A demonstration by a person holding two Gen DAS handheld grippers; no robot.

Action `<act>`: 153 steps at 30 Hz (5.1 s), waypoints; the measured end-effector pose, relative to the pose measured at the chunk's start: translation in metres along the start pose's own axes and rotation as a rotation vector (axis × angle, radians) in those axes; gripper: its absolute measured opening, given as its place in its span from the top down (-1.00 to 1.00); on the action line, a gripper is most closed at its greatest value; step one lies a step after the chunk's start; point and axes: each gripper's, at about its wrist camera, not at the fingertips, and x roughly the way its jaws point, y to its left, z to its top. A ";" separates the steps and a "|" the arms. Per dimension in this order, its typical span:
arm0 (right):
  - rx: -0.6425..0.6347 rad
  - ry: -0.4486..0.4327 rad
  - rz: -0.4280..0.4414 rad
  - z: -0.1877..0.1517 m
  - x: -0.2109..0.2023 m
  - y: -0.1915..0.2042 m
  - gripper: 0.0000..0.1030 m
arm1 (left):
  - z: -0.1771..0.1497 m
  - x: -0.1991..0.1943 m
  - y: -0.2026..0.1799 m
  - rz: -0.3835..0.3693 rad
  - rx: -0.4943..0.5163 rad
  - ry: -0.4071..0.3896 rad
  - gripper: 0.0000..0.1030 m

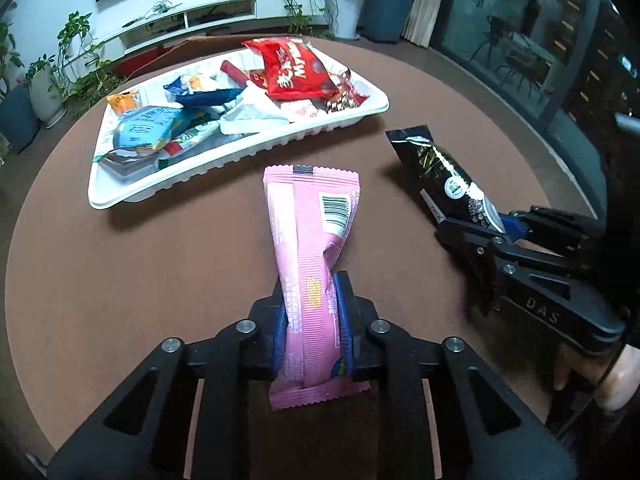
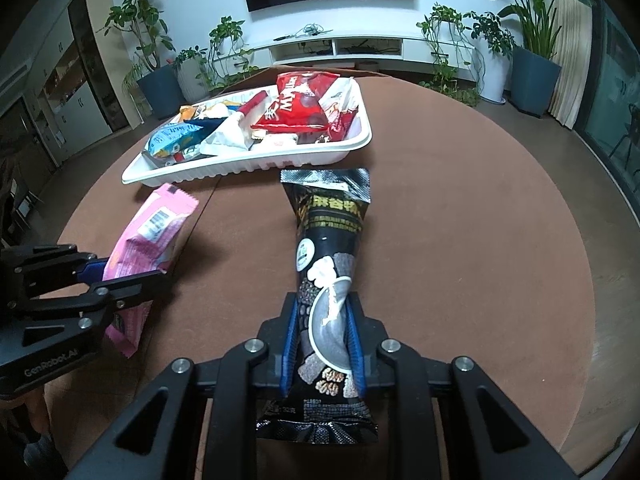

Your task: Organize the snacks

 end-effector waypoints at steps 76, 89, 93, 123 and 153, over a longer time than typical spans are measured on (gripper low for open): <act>-0.030 0.079 0.084 0.191 0.108 0.072 0.16 | 0.172 0.084 0.180 -0.025 -0.258 -0.077 -0.13; -0.015 -0.004 0.090 0.180 0.059 0.070 -0.16 | 0.151 0.017 0.163 0.007 -0.231 -0.194 -0.72; -0.012 -0.090 0.103 0.171 0.025 0.070 -0.41 | 0.134 -0.023 0.147 0.030 -0.198 -0.283 -0.97; -0.181 -0.753 0.035 0.028 -0.253 0.110 -1.00 | -0.047 -0.240 -0.040 0.359 -0.143 -0.553 -0.99; 0.022 -0.461 -0.174 -0.056 -0.185 0.084 -1.00 | -0.090 -0.161 -0.012 0.259 -0.282 -0.327 -0.99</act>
